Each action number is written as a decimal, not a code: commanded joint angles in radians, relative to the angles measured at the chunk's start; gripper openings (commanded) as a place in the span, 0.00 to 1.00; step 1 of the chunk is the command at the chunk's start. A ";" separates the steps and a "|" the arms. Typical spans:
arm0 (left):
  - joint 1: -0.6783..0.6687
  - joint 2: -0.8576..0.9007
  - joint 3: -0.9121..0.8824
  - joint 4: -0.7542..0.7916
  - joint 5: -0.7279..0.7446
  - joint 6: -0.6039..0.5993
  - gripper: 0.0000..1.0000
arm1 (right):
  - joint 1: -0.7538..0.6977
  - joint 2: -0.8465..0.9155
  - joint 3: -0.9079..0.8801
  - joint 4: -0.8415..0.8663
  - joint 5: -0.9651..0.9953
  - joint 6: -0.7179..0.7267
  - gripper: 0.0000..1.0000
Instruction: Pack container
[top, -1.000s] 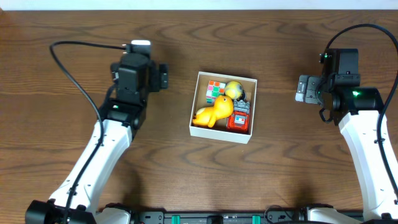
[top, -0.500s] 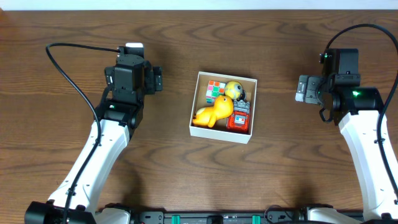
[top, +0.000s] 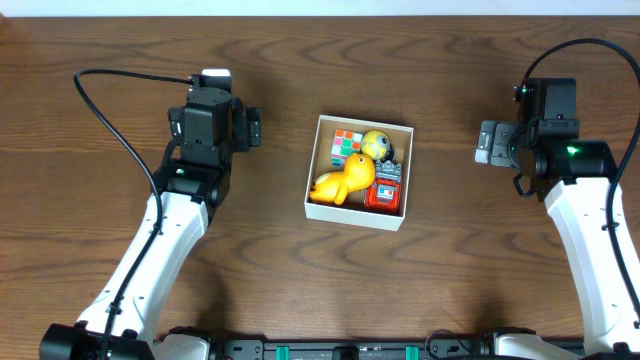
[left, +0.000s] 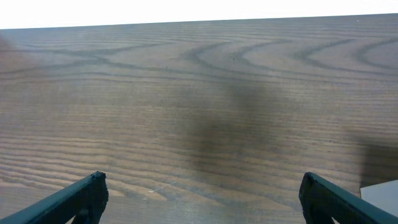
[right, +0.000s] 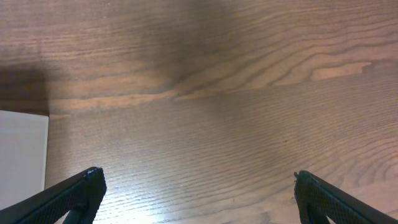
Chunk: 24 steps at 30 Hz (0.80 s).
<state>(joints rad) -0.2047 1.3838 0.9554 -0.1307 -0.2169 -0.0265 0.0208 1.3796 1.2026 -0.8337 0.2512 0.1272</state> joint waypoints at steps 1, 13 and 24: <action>0.003 -0.011 -0.002 0.000 -0.012 -0.005 0.98 | 0.000 -0.063 0.006 0.000 0.006 0.018 0.99; 0.003 -0.011 -0.002 0.000 -0.012 -0.006 0.98 | 0.145 -0.682 -0.007 0.002 0.008 0.014 0.99; 0.003 -0.011 -0.002 0.000 -0.012 -0.005 0.98 | 0.140 -1.133 -0.081 -0.109 -0.024 0.014 0.99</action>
<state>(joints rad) -0.2047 1.3838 0.9554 -0.1307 -0.2173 -0.0265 0.1593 0.3065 1.1732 -0.9321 0.2420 0.1272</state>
